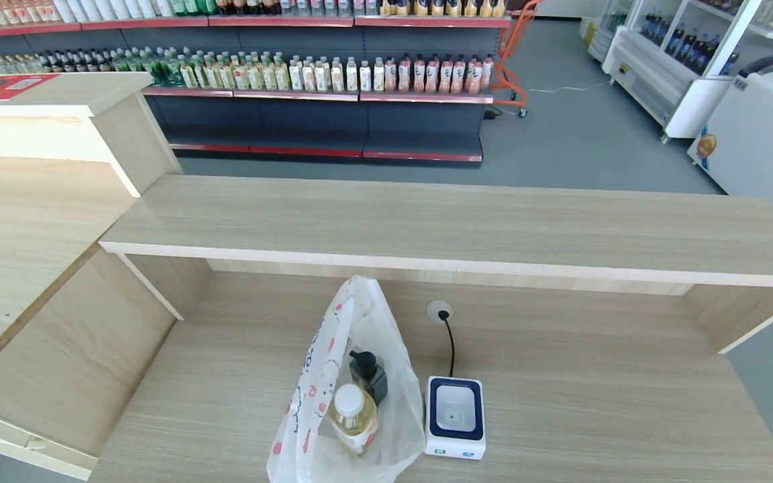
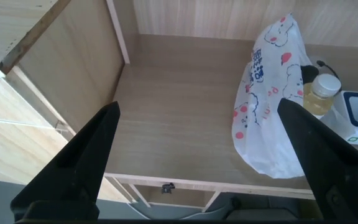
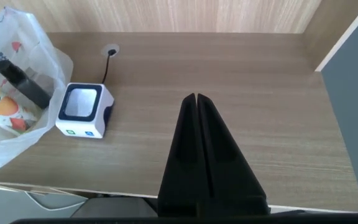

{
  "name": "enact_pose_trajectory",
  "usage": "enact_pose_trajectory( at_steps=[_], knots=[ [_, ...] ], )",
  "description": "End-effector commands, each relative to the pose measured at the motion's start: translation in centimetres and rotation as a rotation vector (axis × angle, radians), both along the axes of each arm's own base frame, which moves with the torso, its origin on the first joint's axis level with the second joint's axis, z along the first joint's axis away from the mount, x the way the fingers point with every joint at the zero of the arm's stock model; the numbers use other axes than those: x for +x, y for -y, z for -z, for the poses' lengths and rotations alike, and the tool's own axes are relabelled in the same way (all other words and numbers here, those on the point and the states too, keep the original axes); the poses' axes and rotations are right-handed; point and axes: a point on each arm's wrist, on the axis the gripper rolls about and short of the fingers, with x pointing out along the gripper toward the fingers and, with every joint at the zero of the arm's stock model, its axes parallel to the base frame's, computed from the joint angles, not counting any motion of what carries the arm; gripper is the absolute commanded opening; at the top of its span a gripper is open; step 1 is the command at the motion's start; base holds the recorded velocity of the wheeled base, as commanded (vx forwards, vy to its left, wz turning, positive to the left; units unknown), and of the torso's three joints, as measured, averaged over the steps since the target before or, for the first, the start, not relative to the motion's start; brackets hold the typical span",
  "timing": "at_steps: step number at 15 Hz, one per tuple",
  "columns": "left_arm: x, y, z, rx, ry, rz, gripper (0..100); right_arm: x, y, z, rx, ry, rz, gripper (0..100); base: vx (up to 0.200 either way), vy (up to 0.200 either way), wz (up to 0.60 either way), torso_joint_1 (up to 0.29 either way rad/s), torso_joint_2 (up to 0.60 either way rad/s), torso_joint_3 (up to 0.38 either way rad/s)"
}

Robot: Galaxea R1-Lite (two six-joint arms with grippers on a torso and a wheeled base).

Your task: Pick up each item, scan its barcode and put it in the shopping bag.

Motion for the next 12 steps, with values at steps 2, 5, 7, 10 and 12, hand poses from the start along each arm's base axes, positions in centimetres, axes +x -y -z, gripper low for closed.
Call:
enact_pose_trajectory(
  at_steps=[2, 5, 7, 10, 12],
  knots=[
    [0.00, 0.00, 0.00, -0.001, 0.001, 0.000, 100, 0.02, 0.00, 0.00, 0.000, -0.003, 0.000, 0, 0.000, 0.000, 0.00, 0.000, 0.00, 0.000],
    [0.00, 0.00, 0.00, -0.001, 0.001, 0.000, 100, 0.02, 0.00, 0.00, 0.000, -0.003, 0.000, 0, 0.000, 0.000, 0.00, 0.000, 0.00, 0.000],
    [0.00, 0.00, 0.00, -0.001, 0.001, 0.000, 100, 0.02, 0.00, 0.00, 0.000, -0.003, 0.000, 0, 0.000, 0.000, 0.00, 0.000, 0.00, 0.000],
    [0.00, 0.00, 0.00, -0.001, 0.001, 0.000, 100, 0.02, 0.00, 0.00, 0.000, -0.003, 0.000, 0, 0.000, 0.000, 0.00, 0.000, 0.00, 0.000],
    [0.00, 0.00, 0.00, -0.001, 0.001, 0.000, 100, 0.02, 0.00, 0.00, 0.000, -0.003, -0.001, 0, 0.000, 0.000, 0.00, 0.000, 0.00, 0.000]
  ],
)
